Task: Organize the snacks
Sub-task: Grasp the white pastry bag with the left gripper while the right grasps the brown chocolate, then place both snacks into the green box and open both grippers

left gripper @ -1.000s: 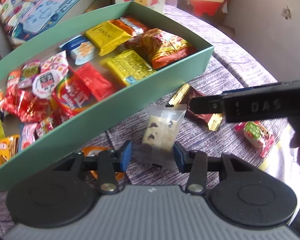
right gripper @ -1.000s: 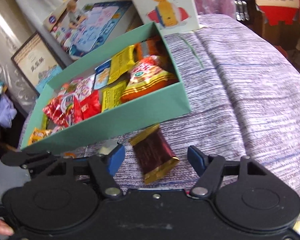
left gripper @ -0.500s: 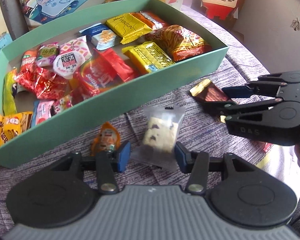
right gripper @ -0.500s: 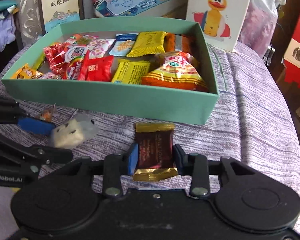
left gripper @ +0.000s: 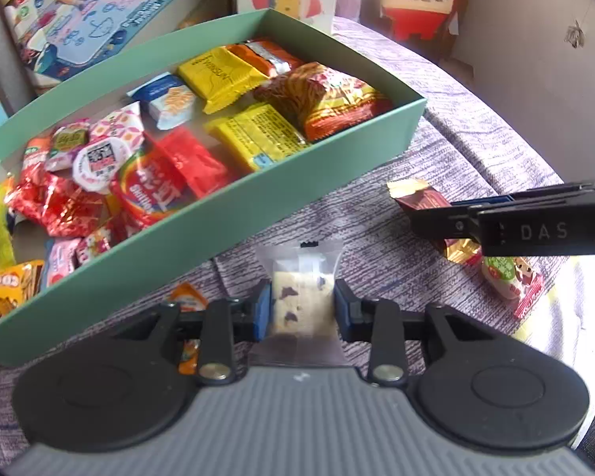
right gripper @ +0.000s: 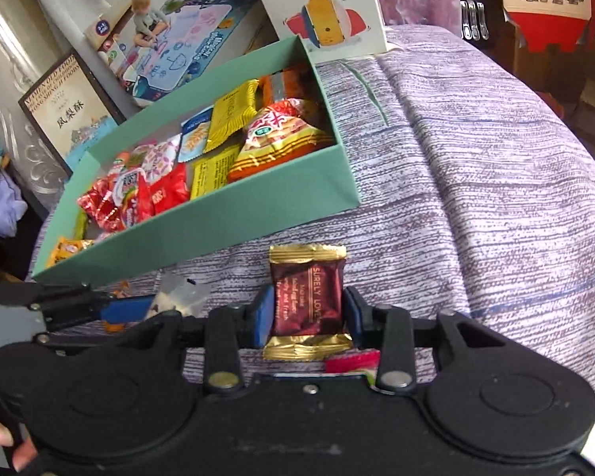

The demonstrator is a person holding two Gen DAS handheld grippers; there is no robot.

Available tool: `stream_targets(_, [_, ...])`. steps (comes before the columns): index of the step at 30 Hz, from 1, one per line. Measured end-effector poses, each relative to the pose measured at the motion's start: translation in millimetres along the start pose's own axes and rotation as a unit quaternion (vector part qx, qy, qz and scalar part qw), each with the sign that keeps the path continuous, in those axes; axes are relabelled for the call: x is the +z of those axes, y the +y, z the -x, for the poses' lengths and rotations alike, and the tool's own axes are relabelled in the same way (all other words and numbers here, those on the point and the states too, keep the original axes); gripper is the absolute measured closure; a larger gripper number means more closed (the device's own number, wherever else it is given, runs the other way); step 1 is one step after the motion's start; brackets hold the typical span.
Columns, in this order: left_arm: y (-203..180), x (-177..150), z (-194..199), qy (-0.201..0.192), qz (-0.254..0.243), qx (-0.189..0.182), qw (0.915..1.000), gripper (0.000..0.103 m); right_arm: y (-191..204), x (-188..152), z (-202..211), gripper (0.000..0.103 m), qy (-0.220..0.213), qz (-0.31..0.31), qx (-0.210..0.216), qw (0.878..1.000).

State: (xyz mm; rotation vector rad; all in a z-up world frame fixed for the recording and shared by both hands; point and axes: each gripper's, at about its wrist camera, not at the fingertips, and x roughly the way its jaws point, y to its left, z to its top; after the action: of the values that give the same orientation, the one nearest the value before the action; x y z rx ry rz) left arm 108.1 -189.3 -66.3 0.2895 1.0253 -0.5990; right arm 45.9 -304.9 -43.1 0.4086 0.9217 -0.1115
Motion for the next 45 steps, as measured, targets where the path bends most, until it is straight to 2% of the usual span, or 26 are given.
stream_targets(7, [15, -7, 30, -0.023, 0.036, -0.017, 0.999, 0.071, 16, 2, 26, 0.066, -0.016, 0.016, 0.012, 1.0])
stream_targets(12, [27, -10, 57, -0.051, 0.059, -0.015, 0.9968, 0.071, 37, 16, 41, 0.066, -0.03, 0.034, 0.028, 0.999])
stream_targets(16, [56, -9, 77, -0.073, 0.093, 0.003, 0.993, 0.071, 58, 33, 41, 0.066, -0.039, 0.052, 0.036, 0.997])
stream_targets(22, [121, 0, 95, -0.097, 0.149, 0.048, 0.9828, 0.071, 90, 72, 22, 0.066, -0.044, 0.072, 0.048, 0.995])
stream_targets(27, [168, 8, 93, -0.102, 0.185, 0.075, 0.9746, 0.071, 112, 100, -7, 0.066, -0.042, 0.086, 0.052, 0.994])
stream_targets(32, [193, 12, 80, -0.093, 0.197, 0.086, 0.9723, 0.071, 122, 117, -31, 0.066, -0.042, 0.093, 0.045, 0.994])
stream_targets(45, [201, 24, 60, -0.085, 0.196, 0.089, 0.9729, 0.071, 124, 131, -58, 0.066, -0.038, 0.095, 0.031, 0.994])
